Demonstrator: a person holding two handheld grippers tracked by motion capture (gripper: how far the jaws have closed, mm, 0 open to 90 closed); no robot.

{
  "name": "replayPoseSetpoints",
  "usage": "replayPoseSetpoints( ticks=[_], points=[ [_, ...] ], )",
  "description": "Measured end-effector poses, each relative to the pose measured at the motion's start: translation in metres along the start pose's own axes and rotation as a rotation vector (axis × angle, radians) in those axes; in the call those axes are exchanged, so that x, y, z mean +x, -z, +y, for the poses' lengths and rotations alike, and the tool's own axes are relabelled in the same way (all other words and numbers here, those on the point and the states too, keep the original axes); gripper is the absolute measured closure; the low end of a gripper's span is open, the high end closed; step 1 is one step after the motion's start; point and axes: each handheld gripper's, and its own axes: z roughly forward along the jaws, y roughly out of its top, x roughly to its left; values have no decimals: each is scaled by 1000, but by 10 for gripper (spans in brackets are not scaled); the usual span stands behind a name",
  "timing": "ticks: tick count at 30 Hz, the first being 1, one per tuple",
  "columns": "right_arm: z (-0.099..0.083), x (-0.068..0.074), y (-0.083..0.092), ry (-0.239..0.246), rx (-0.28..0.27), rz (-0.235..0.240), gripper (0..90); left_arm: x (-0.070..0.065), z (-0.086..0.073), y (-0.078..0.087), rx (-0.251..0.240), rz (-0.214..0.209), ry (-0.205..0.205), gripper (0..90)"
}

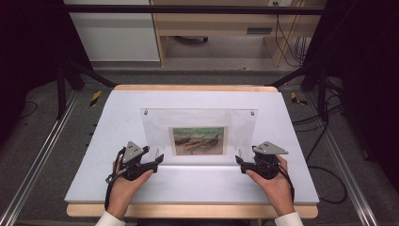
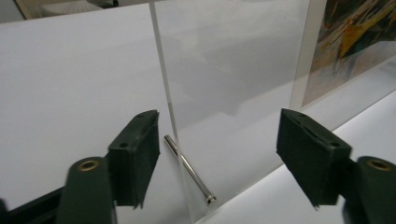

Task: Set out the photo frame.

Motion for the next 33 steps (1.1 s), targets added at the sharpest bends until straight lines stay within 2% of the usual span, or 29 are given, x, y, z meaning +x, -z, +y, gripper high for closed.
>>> replayPoseSetpoints(
  ticks=[6, 9, 18, 25, 30, 33],
  points=[
    [5, 4, 4, 43, -61, -27, 108, -1, 2, 4, -26, -17, -5, 135],
    [6, 5, 7, 47, -74, -30, 103, -2, 3, 9, -45, -23, 0, 86],
    [0, 3, 27, 36, -89, -29, 102, -2, 3, 31, -82, -42, -27, 72],
    [-5, 0, 38, 28, -74, -34, 102, 1, 1, 42, -85, -38, -42, 67],
    [-13, -3, 46, 29, -61, -48, 103, 7, -1, 52, -68, -4, -77, 54],
    [-17, -6, 49, 21, -50, -50, 118, 10, -2, 54, -64, 0, -74, 50]
  ],
)
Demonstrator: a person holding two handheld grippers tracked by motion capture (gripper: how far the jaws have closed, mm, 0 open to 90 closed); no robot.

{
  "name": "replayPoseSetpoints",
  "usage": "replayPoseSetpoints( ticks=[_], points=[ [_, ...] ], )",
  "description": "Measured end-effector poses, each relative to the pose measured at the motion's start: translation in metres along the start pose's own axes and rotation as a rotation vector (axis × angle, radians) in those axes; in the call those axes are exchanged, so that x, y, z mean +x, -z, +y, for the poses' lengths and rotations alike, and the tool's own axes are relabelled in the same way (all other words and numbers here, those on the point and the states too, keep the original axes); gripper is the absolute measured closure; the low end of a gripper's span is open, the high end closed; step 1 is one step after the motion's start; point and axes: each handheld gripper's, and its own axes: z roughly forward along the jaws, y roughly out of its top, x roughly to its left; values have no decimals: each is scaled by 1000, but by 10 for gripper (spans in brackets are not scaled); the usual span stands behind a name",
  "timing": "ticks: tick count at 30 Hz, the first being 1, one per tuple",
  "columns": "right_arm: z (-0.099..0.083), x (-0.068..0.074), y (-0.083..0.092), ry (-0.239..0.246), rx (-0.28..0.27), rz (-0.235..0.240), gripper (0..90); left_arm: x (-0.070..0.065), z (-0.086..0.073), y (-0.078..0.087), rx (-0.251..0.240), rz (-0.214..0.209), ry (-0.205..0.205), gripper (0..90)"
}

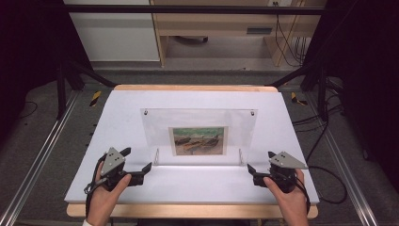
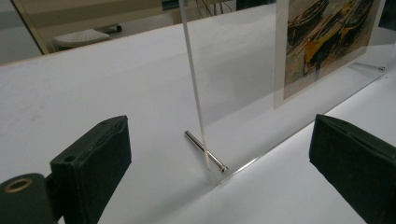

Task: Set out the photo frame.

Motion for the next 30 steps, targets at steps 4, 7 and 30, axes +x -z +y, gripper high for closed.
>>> replayPoseSetpoints(
  ticks=[4, 7, 30],
  points=[
    [-5, -5, 4, -2, 18, -16, 117, 8, -2, 7, 2, 15, 6, 50],
    [-7, -7, 6, -7, 23, -22, 116, 12, -3, 9, 1, 23, 9, 50],
    [-30, -31, 22, -39, 58, -93, 130, 52, -18, 29, 24, 155, 45, 58]
  ],
)
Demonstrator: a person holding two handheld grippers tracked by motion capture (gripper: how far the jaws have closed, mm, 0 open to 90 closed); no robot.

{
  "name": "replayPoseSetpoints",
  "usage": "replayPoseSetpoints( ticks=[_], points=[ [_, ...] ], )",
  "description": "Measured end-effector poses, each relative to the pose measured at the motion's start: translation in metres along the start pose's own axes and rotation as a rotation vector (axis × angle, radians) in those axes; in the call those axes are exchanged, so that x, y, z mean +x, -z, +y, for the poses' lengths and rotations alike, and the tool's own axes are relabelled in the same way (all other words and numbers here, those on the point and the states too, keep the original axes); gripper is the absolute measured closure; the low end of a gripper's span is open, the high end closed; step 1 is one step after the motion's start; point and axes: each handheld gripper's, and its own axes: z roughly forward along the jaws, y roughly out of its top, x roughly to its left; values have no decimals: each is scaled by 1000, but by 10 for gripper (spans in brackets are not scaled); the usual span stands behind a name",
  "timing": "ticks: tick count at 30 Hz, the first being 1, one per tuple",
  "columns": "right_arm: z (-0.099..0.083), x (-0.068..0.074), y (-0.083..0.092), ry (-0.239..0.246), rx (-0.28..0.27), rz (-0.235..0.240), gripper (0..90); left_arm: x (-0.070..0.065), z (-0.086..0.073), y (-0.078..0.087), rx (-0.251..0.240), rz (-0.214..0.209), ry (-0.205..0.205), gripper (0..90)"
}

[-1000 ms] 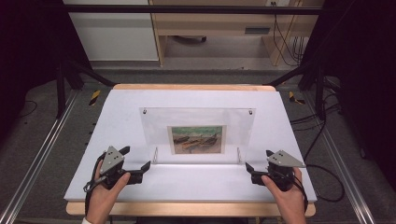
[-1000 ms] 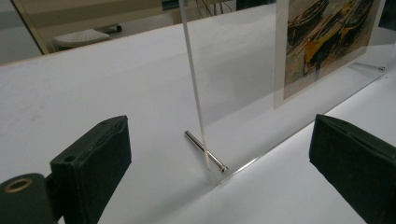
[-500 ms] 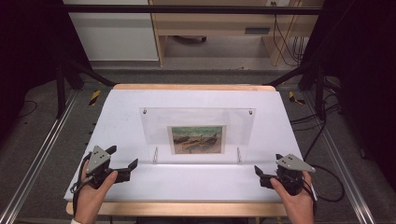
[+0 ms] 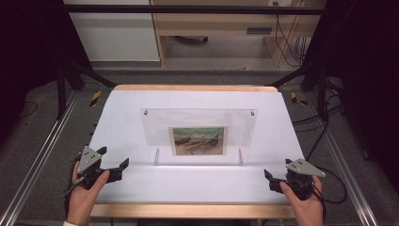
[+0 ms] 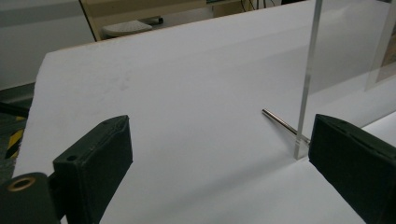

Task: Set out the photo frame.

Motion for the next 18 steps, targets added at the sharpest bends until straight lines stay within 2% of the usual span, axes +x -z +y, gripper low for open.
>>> replayPoseSetpoints(
  ticks=[2, 6, 10, 11, 14, 18],
  points=[
    [-1, -2, 0, -3, 0, -6, 130, 3, -1, 0, 6, 11, -1, 58],
    [-3, -6, -4, -14, 31, -40, 130, 12, -6, -3, 59, 47, -10, 58],
    [-5, -10, -12, -8, 67, -82, 121, 18, -12, -9, 134, 83, -19, 58],
    [-5, -11, -13, -10, 72, -88, 119, 19, -14, -11, 145, 84, -9, 60],
    [-5, -12, -17, -22, 84, -106, 111, 21, -15, -14, 172, 94, -15, 59],
    [-5, -13, -19, -39, 81, -109, 100, 19, -15, -17, 178, 84, -16, 64]
  ],
)
